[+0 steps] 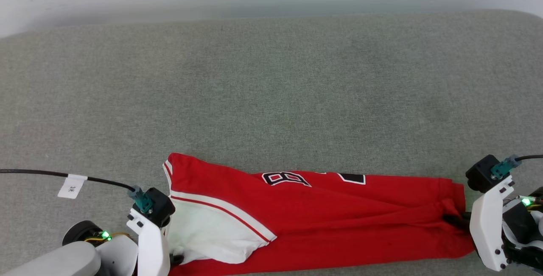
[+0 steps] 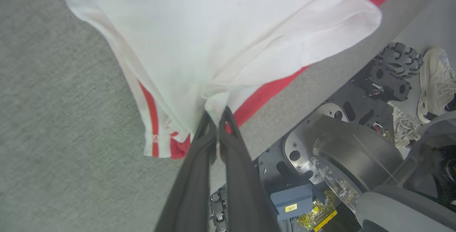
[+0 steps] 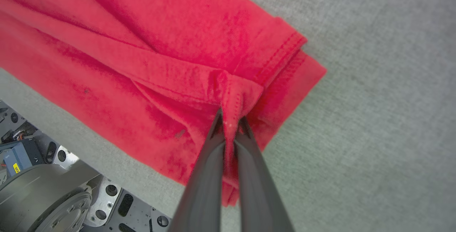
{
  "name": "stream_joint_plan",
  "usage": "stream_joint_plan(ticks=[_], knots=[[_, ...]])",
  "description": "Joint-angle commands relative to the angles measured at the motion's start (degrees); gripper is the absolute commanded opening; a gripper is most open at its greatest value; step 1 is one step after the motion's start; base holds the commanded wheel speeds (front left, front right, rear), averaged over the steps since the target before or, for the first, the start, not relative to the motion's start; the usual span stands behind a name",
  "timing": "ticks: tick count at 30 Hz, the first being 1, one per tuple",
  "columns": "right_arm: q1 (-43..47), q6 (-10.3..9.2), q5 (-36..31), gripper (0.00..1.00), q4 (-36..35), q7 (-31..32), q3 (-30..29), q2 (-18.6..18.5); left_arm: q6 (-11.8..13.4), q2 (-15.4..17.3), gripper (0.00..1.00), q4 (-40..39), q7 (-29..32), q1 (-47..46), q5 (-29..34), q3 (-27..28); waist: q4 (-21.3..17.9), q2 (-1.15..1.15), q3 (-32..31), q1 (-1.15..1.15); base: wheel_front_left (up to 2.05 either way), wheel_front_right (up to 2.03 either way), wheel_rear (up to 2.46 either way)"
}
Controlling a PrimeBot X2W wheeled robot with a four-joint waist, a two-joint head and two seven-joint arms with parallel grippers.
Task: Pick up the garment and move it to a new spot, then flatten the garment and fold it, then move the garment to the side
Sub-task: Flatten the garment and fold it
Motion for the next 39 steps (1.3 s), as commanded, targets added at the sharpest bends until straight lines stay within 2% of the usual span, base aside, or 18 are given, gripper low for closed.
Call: stream_joint_plan(ticks=[1, 2, 3, 4, 8, 11, 17, 21, 23, 27, 30, 31, 35, 39], knots=[[0.68, -0.05, -0.6, 0.0, 0.91, -0.41, 0.21, 0.8, 0.11, -0.51, 0.0, 0.75, -0.88, 0.39, 0.13, 0.21, -0.03, 0.0, 0.5, 0.01, 0.0, 0.0, 0.0], [0.67, -0.05, -0.75, 0.2, 1.52, -0.71, 0.2, 1.28, 0.33, -0.71, 0.34, 1.34, -1.63, 0.29, 0.77, 0.37, -0.03, 0.0, 0.61, 0.01, 0.0, 0.0, 0.0], [0.47, -0.06, -1.19, 0.89, 2.02, -1.36, -0.03, 1.64, 0.39, -0.89, 1.0, 1.85, -2.56, -0.01, 1.59, 0.56, -0.05, 0.0, 0.64, 0.01, 0.0, 0.0, 0.0], [0.15, -0.06, -1.44, 1.0, 2.13, -2.06, -0.28, 1.78, 0.41, -1.04, 1.0, 2.03, -3.43, -0.25, 2.0, 0.85, -0.06, 0.0, 0.55, 0.01, 0.0, 0.0, 0.0], [-0.58, -0.06, -2.05, 1.0, 0.38, -4.84, -1.61, 0.42, 1.16, -0.67, 1.0, 1.61, -7.93, -1.05, 3.67, 2.68, -0.11, 0.0, -0.69, 0.01, 0.0, 0.0, 0.0], [-0.82, -0.06, -3.08, 1.0, -1.63, -7.95, -3.65, -1.06, 3.21, -1.11, 1.0, 1.44, -15.13, -0.54, 3.56, 6.2, -0.2, 0.0, -1.62, 0.01, 0.0, 0.0, 0.0], [1.76, -0.06, -3.62, 1.0, -3.19, -13.64, -11.23, -2.49, 9.8, -3.1, 1.0, 4.14, -30.68, 1.73, 7.56, 11.3, -0.27, 0.0, -2.66, 0.01, 0.0, 0.0, 0.0], [5.08, -0.06, -3.62, 1.0, -0.63, -16.27, -17.28, -1.82, 15.68, -5.34, 1.0, 6.24, -40.79, 3.68, 10.66, 14.03, -0.1, 0.0, -2.61, 0.01, 0.0, 0.0, 0.0], [7.05, -0.05, -3.14, 1.0, 1.15, -16.86, -20.06, -0.79, 18.46, -6.77, 1.0, 7.09, -43.96, 4.88, 11.67, 15.52, 0.01, 0.0, -2.46, 0.01, 0.0, 0.0, 0.0], [11.39, -0.05, -1.43, 1.0, 4.0, -16.72, -24.14, 1.43, 23.99, -10.0, 1.0, 8.65, -46.04, 7.27, 15.79, 18.8, 0.52, 0.0, -2.06, 0.01, 0.0, 0.0, 0.0], [14.35, -0.05, -0.69, 1.0, 5.28, -15.63, -25.79, 2.84, 27.13, -13.17, 1.0, 7.92, -46.25, 9.64, 20.57, 24.11, 0.94, 0.0, -1.67, 0.01, 0.0, 0.0, 0.0], [14.35, -0.05, -0.69, 1.0, 5.28, -15.63, -25.79, 2.84, 27.13, -13.17, 1.0, 7.92, -46.25, 9.64, 20.57, 24.11, 0.94, 0.0, -1.67, 0.01, 0.0, 0.0, 0.0], [17.57, -0.05, 1.47, 1.0, 5.25, -14.25, -27.4, 5.54, 28.55, -17.96, 1.0, 6.74, -46.22, 15.02, 27.13, 31.87, 1.36, 0.0, -1.18, 0.01, 0.0, 0.0, 0.0], [19.81, -0.05, 4.45, 1.0, 4.54, -12.31, -28.08, 8.31, 26.89, -22.77, 1.0, 5.28, -46.23, 20.37, 32.69, 39.33, 1.91, 0.0, -0.7, 0.01, 0.0, 0.0, 0.0]])
